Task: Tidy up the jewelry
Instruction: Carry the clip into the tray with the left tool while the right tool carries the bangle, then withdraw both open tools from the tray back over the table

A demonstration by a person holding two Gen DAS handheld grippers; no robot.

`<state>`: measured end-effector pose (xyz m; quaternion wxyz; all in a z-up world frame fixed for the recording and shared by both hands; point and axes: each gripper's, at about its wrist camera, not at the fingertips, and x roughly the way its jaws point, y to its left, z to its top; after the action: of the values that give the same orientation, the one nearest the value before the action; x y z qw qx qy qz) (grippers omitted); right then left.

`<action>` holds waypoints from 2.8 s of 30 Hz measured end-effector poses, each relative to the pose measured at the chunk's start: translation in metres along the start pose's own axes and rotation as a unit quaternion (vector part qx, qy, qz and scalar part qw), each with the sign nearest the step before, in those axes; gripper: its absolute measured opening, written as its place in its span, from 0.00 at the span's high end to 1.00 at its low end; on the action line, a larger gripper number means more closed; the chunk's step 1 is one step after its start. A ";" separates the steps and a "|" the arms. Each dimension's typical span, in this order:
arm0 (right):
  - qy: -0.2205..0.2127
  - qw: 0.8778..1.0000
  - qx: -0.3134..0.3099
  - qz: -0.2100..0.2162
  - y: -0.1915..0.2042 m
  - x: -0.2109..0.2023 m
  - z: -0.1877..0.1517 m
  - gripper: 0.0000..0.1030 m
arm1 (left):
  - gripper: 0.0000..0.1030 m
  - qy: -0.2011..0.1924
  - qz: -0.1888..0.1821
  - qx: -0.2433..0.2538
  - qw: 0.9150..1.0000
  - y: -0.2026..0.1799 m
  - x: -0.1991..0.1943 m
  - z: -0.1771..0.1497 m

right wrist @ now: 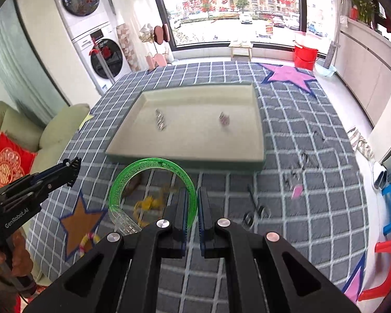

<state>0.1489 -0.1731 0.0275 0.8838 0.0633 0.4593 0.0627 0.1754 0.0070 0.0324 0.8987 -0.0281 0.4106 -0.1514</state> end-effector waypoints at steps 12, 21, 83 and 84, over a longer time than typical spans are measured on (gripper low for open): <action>0.008 0.998 0.050 -0.030 -0.041 0.058 0.074 0.93 | 0.65 0.011 0.035 0.019 0.999 -0.003 0.073 0.074; 0.020 0.997 0.065 -0.041 -0.054 0.113 0.099 0.93 | 0.65 0.071 0.049 -0.005 0.996 0.007 0.146 0.080; -0.007 0.996 0.083 0.039 -0.040 0.038 0.019 0.00 | 0.00 0.008 0.108 -0.007 0.994 0.007 0.041 0.004; -0.013 0.996 0.081 0.039 -0.039 0.033 0.016 0.00 | 0.00 0.004 0.111 -0.011 0.994 0.008 0.035 -0.002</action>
<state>0.1823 -0.2069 0.0037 0.8785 0.1536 0.4485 0.0592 0.1977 0.0047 0.0045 0.9081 0.0083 0.4161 -0.0466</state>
